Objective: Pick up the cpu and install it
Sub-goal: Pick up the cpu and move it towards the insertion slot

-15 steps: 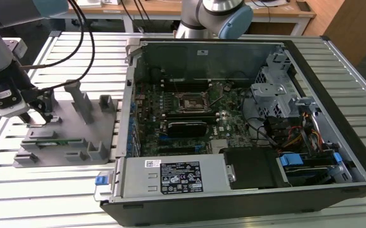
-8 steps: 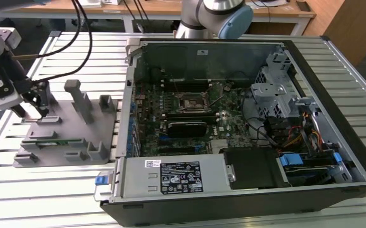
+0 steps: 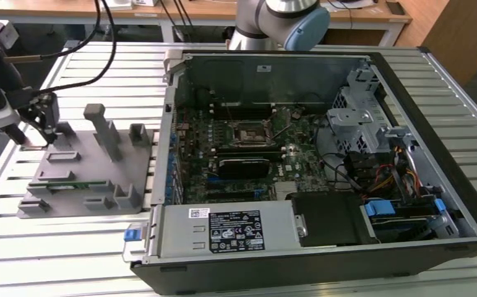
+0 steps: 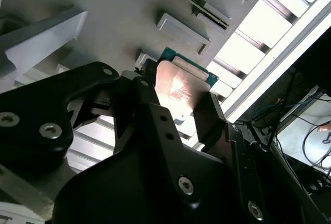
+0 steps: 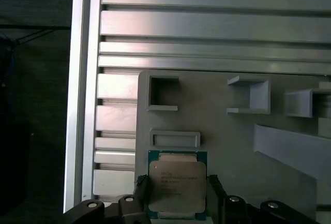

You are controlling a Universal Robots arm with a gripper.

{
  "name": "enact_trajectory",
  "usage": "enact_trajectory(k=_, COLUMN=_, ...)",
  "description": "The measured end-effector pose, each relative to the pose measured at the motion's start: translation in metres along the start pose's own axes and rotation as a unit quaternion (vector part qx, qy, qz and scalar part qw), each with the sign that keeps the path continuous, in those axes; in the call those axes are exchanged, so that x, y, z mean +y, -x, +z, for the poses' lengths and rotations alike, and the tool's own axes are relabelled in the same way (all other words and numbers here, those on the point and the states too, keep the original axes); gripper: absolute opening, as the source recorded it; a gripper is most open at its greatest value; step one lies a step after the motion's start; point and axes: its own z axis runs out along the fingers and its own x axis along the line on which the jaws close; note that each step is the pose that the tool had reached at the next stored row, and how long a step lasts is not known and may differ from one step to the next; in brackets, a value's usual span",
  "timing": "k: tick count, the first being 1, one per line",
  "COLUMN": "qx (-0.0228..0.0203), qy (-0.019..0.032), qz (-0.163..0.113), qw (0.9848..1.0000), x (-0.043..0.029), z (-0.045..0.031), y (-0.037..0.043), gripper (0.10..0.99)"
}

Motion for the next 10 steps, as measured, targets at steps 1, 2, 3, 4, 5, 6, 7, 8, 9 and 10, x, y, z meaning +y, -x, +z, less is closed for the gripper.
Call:
enact_trajectory(k=1, qx=0.0, qy=0.0, qz=0.0, qw=1.0, x=0.0001, z=-0.003, y=0.0, gripper=0.533)
enact_trajectory(k=2, qx=0.0, qy=0.0, qz=0.0, qw=1.0, x=0.0002, z=-0.0065, y=-0.0001, gripper=0.533)
enact_trajectory(k=3, qx=0.0, qy=0.0, qz=0.0, qw=1.0, x=0.0003, z=-0.0098, y=-0.0002, gripper=0.533)
enact_trajectory(k=4, qx=0.0, qy=0.0, qz=0.0, qw=1.0, x=0.0004, z=-0.0131, y=-0.0003, gripper=0.533)
enact_trajectory(k=5, qx=-0.0001, qy=0.0, qz=0.0, qw=1.0, x=0.0005, z=-0.0164, y=-0.0004, gripper=0.533)
enact_trajectory(k=6, qx=0.0, qy=0.0, qz=0.0, qw=1.0, x=0.0005, z=-0.0196, y=-0.0005, gripper=0.533)
enact_trajectory(k=7, qx=0.0, qy=0.0, qz=0.0, qw=1.0, x=0.0007, z=-0.0231, y=-0.0006, gripper=0.533)
enact_trajectory(k=8, qx=0.0, qy=0.0, qz=0.0, qw=1.0, x=0.0007, z=-0.0266, y=-0.0007, gripper=0.533)
enact_trajectory(k=9, qx=-0.0001, qy=0.0, qz=0.0, qw=1.0, x=0.0009, z=-0.0303, y=-0.0007, gripper=0.533)
enact_trajectory(k=10, qx=0.0, qy=0.0, qz=0.0, qw=1.0, x=0.0009, z=-0.0339, y=-0.0008, gripper=0.533)
